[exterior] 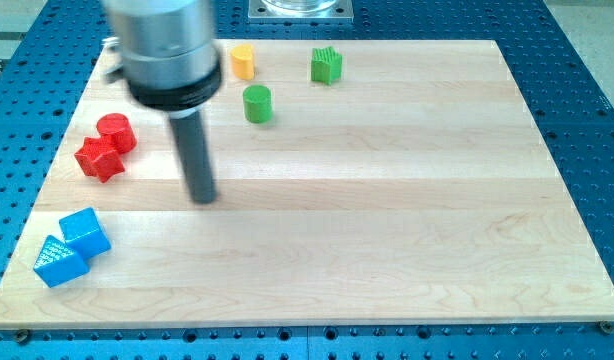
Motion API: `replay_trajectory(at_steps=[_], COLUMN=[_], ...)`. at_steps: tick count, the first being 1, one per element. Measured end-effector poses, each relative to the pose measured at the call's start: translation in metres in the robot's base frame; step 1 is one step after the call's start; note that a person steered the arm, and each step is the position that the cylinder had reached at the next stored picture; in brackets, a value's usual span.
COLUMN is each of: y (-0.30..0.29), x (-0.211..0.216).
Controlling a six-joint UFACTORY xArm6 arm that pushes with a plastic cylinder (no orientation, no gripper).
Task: Place your arm to the left of the red star
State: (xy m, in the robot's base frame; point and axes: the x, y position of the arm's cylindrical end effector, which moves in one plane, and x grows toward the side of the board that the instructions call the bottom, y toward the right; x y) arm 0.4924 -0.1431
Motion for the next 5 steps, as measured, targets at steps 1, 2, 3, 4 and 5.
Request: replay_trajectory(at_steps=[1,2,3,4,5], y=[-0.066,-0.101,-0.162,-0.156,-0.117], x=[0.003,-0.007,-0.013,-0.056,-0.074])
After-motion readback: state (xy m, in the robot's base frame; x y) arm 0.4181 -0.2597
